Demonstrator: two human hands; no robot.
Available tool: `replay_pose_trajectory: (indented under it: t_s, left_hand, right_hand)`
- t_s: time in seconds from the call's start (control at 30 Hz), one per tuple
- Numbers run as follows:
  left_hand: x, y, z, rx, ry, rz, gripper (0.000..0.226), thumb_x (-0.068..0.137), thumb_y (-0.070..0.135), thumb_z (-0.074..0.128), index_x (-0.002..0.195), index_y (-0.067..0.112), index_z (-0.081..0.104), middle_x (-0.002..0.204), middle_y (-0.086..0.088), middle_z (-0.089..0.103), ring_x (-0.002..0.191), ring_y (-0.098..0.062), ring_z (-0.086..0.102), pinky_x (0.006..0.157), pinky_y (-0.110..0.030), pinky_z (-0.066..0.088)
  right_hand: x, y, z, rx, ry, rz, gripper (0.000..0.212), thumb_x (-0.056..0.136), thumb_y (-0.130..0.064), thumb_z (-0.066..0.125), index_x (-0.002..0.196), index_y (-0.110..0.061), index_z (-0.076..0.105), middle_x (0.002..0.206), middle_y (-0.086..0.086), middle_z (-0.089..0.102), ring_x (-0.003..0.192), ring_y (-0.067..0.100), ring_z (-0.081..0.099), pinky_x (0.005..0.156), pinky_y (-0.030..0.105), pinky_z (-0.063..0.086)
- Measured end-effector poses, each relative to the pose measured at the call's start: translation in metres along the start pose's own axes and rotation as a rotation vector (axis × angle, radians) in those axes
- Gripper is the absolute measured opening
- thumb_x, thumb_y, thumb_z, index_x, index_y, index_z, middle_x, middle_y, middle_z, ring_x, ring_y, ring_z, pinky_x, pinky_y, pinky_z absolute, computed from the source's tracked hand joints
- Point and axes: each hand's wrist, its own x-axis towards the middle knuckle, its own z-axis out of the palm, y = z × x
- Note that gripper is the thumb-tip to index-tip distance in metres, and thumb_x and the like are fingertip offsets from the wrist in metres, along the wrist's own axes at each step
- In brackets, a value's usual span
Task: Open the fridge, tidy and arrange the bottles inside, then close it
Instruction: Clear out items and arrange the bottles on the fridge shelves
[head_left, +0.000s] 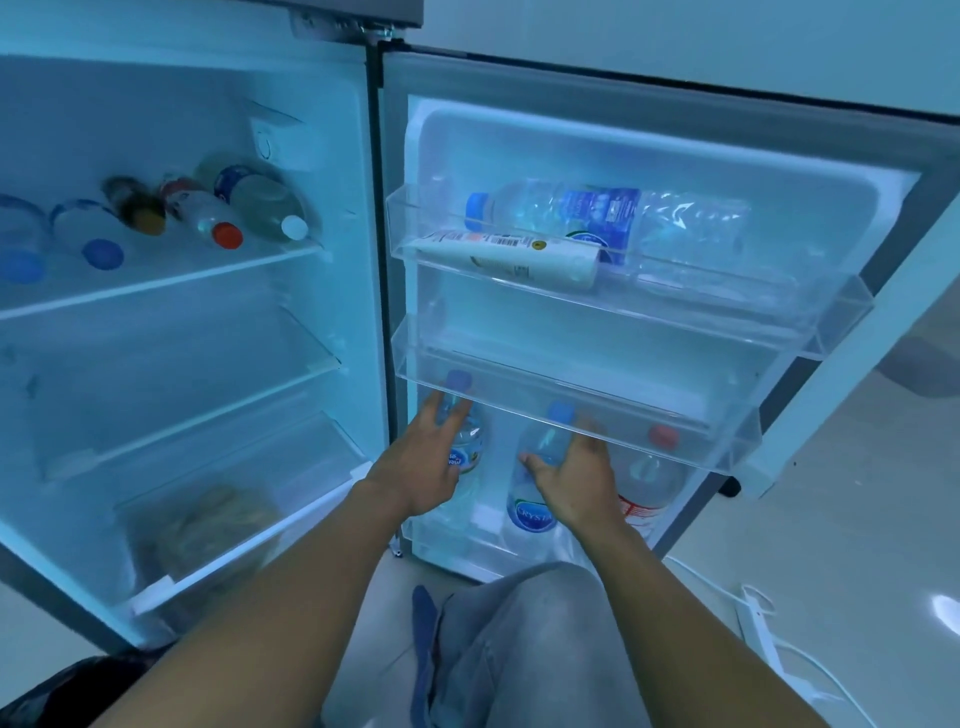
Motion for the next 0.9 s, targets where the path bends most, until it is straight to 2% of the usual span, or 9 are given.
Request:
replay_pose_trajectory:
  t_s: [0.13, 0.27, 0.37, 0.53, 0.7, 0.8, 0.9]
  left_hand:
    - [-0.001, -0.006, 0.005, -0.01, 0.023, 0.012, 0.09, 0.088, 0.015, 0.063, 0.155, 0.032, 0.005, 0.163, -0.006, -0.004, 0.128, -0.035, 0.049, 0.086, -0.03, 0.046]
    - [-0.001, -0.01, 0.007, -0.01, 0.018, 0.021, 0.089, 0.088, 0.014, 0.061, 0.155, 0.034, 0.005, 0.162, -0.005, -0.002, 0.123, -0.033, 0.053, 0.088, -0.033, 0.05]
    - [0.0, -0.009, 0.01, -0.021, 0.033, 0.034, 0.09, 0.086, 0.013, 0.062, 0.154, 0.036, 0.007, 0.161, 0.0, -0.002, 0.117, -0.03, 0.057, 0.082, -0.031, 0.051]
    - [-0.002, -0.009, 0.012, -0.037, 0.025, 0.01, 0.094, 0.083, 0.01, 0.064, 0.154, 0.036, 0.008, 0.161, 0.002, -0.002, 0.122, -0.032, 0.053, 0.077, -0.024, 0.043]
    - [0.0, -0.004, 0.013, -0.031, 0.009, -0.026, 0.095, 0.083, 0.01, 0.065, 0.154, 0.036, 0.007, 0.163, 0.002, -0.007, 0.121, -0.032, 0.055, 0.077, -0.023, 0.041]
    - [0.0, -0.006, 0.009, 0.001, -0.016, -0.011, 0.097, 0.083, 0.011, 0.064, 0.154, 0.038, 0.003, 0.163, 0.002, -0.01, 0.131, -0.031, 0.047, 0.083, -0.027, 0.048]
    - [-0.004, -0.007, 0.005, 0.075, -0.069, -0.018, 0.096, 0.085, 0.015, 0.063, 0.154, 0.039, 0.0, 0.163, 0.001, -0.012, 0.146, -0.029, 0.025, 0.096, -0.04, 0.051]
  right_hand:
    - [0.008, 0.002, 0.009, -0.028, -0.036, 0.002, 0.058, 0.085, -0.042, 0.072, 0.129, -0.017, 0.045, 0.126, 0.009, 0.053, 0.113, 0.032, 0.056, 0.093, 0.033, 0.044]
    - [0.009, 0.001, 0.019, 0.012, -0.032, -0.021, 0.056, 0.084, -0.046, 0.071, 0.128, -0.021, 0.047, 0.122, 0.004, 0.054, 0.108, 0.028, 0.058, 0.09, 0.031, 0.046]
    - [0.013, -0.004, 0.027, -0.002, -0.044, -0.029, 0.054, 0.086, -0.047, 0.069, 0.127, -0.019, 0.046, 0.117, 0.005, 0.055, 0.106, 0.029, 0.059, 0.089, 0.033, 0.047]
    - [0.011, -0.012, 0.039, 0.025, -0.011, -0.085, 0.055, 0.091, -0.042, 0.065, 0.132, -0.016, 0.04, 0.129, 0.008, 0.049, 0.114, 0.032, 0.056, 0.094, 0.036, 0.045]
    - [0.013, -0.012, 0.04, 0.024, -0.021, -0.096, 0.055, 0.093, -0.042, 0.063, 0.134, -0.016, 0.037, 0.131, 0.009, 0.047, 0.117, 0.033, 0.055, 0.095, 0.036, 0.044]
    - [0.012, -0.01, 0.039, 0.1, -0.041, -0.116, 0.055, 0.094, -0.035, 0.063, 0.138, -0.019, 0.035, 0.138, 0.005, 0.043, 0.126, 0.026, 0.048, 0.1, 0.03, 0.037]
    - [0.007, -0.007, 0.041, 0.152, -0.087, -0.104, 0.057, 0.095, -0.025, 0.061, 0.143, -0.019, 0.03, 0.147, 0.004, 0.036, 0.136, 0.022, 0.038, 0.104, 0.024, 0.029]
